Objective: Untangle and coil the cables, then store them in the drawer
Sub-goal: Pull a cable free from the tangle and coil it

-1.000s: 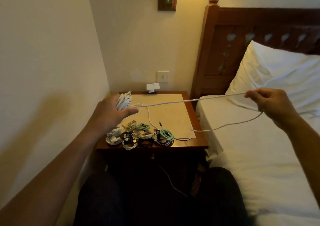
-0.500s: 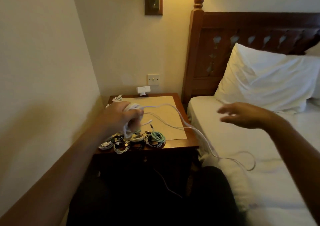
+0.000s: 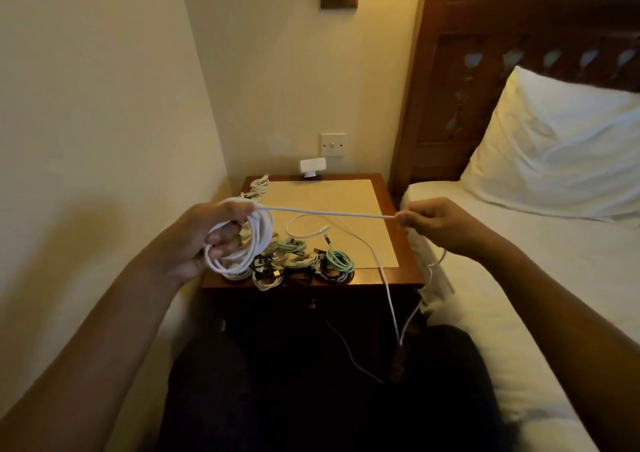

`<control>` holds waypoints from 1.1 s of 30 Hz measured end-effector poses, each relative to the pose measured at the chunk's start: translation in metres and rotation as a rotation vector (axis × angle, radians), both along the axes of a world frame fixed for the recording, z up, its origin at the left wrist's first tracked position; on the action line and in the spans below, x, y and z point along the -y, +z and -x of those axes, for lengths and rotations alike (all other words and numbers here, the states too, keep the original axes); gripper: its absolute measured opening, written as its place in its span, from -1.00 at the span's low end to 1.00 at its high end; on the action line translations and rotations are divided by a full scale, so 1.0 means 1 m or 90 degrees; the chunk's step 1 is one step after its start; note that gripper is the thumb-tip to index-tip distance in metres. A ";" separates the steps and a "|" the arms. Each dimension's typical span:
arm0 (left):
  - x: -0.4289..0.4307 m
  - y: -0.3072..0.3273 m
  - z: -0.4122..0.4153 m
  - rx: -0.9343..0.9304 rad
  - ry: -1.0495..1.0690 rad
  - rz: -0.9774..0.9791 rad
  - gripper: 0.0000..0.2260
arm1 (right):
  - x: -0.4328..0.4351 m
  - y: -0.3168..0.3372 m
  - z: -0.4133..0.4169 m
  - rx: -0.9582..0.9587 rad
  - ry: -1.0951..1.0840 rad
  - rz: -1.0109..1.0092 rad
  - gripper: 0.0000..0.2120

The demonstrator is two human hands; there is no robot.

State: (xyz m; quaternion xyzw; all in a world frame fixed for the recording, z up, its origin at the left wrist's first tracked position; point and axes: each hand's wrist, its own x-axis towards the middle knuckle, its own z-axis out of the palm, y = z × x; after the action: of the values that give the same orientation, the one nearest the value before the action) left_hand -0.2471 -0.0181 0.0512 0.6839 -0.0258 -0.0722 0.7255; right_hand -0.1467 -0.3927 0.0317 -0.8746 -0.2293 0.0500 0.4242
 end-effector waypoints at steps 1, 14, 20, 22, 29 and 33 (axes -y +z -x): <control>-0.005 -0.005 0.000 -0.004 0.021 0.049 -0.73 | 0.009 -0.010 -0.002 -0.033 -0.032 0.019 -0.73; 0.043 -0.028 -0.008 -0.020 0.068 0.052 -0.77 | 0.029 -0.043 0.019 -0.074 -0.054 0.196 -0.66; 0.087 -0.031 0.008 -0.018 -0.025 0.128 -0.74 | -0.076 0.009 0.070 -0.107 0.205 -0.069 -0.41; 0.084 -0.034 0.013 -0.019 -0.062 0.159 -0.74 | -0.085 0.006 0.071 -0.074 0.210 -0.072 -0.61; 0.068 -0.040 0.027 0.006 -0.233 0.060 -0.86 | -0.087 -0.009 0.073 0.001 0.218 -0.048 -0.84; 0.076 -0.041 0.027 0.036 -0.199 0.066 -0.85 | -0.089 -0.020 0.070 0.003 0.242 -0.092 -0.80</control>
State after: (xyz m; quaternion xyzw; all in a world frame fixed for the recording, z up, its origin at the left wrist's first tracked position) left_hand -0.2736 -0.0937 0.0098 0.6349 -0.1561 -0.1631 0.7389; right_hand -0.2168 -0.3041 0.0115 -0.7830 -0.3941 0.1101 0.4685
